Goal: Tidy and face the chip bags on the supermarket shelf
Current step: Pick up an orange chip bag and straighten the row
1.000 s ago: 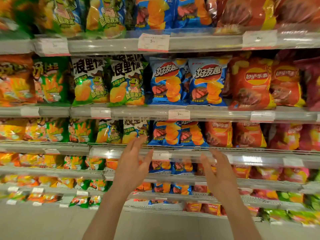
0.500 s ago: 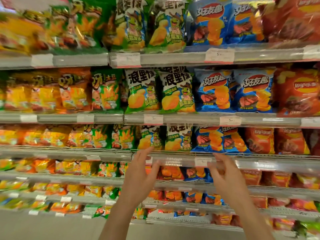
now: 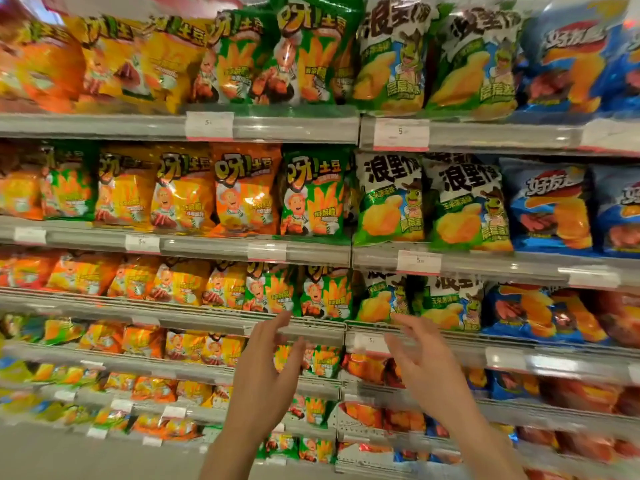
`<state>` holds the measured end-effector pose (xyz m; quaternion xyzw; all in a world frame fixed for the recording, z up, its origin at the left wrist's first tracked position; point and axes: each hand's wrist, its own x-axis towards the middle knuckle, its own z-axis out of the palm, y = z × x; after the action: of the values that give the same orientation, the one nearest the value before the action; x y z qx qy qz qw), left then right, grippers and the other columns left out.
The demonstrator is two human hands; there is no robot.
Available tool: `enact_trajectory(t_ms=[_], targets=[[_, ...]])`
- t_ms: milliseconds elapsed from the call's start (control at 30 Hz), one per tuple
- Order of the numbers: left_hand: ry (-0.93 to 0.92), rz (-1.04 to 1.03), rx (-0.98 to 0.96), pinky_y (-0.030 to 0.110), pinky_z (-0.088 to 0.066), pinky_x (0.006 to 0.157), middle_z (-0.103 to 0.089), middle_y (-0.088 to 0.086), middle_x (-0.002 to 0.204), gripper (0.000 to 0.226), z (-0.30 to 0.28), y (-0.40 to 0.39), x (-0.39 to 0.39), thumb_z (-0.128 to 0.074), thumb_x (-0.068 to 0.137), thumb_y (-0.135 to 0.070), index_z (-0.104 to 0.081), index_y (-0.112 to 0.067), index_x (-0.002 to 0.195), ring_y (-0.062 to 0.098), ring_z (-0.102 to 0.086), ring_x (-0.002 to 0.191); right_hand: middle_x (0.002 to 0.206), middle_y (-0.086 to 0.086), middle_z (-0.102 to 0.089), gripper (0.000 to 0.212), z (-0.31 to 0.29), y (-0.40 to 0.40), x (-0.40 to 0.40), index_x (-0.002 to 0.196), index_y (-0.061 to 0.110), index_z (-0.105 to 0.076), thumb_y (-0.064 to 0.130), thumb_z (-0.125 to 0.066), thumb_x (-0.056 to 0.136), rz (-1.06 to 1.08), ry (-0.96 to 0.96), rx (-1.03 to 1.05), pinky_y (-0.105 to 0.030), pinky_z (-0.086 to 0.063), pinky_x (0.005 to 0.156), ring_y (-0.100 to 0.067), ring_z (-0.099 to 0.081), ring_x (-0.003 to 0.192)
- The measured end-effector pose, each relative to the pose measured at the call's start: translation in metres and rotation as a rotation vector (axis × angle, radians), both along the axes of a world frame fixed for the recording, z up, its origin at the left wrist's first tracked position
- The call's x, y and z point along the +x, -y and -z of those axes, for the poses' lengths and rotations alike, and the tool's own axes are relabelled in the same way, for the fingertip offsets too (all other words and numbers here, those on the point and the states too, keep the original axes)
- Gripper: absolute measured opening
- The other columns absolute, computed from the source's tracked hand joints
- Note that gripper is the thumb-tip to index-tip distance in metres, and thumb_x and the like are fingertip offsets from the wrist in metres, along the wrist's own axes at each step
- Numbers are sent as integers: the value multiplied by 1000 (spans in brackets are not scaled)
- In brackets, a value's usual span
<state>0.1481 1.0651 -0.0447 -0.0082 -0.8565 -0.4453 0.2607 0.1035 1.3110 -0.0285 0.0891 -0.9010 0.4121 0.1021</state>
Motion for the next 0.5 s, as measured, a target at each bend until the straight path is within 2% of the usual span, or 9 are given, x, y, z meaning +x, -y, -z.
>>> enact_trajectory(t_ms=[100, 200, 300, 367, 433, 500], targets=[[12, 11, -30, 33, -54, 88, -50, -26, 128, 42, -1, 22, -30, -51, 94, -55, -42, -50, 135, -10, -52, 110, 137, 16, -51, 40, 0, 25, -27, 137, 35, -50, 44, -54, 99, -1, -60, 28, -32, -43, 108, -5, -49, 128], [-9, -1, -131, 33, -54, 81, -49, -18, 129, 41, -15, 44, -63, -50, 95, -52, -41, -47, 135, -11, -51, 108, 137, 15, -50, 40, -4, 47, -60, 137, 34, -50, 44, -53, 99, 16, -117, 32, -30, -42, 106, 0, -45, 125], [-24, -32, -204, 38, -55, 79, -52, -9, 127, 43, -42, 74, -102, -54, 97, -45, -47, -33, 138, 4, -58, 104, 136, 9, -54, 42, -18, 72, -100, 138, 31, -50, 43, -55, 98, 59, -181, 49, -36, -47, 103, -11, -53, 124], [-63, -73, -283, 32, -52, 68, -52, -4, 130, 48, -63, 98, -127, -52, 97, -47, -47, -27, 140, 10, -59, 98, 139, 7, -53, 44, -32, 92, -128, 140, 31, -48, 43, -54, 99, 43, -223, 71, -30, -43, 102, -13, -52, 126], [-78, -108, -403, 25, -42, 60, -50, 1, 134, 49, -81, 122, -151, -52, 98, -45, -46, -24, 141, 17, -59, 87, 140, 7, -50, 44, -49, 113, -154, 142, 31, -46, 43, -53, 99, 25, -261, 130, -22, -36, 94, -12, -50, 125], [-62, -120, -485, 30, -45, 64, -47, 5, 135, 51, -95, 145, -168, -57, 97, -39, -43, -23, 144, 24, -60, 88, 139, 4, -49, 45, -66, 135, -171, 141, 26, -48, 42, -52, 100, 8, -330, 226, -22, -37, 91, -15, -50, 123]])
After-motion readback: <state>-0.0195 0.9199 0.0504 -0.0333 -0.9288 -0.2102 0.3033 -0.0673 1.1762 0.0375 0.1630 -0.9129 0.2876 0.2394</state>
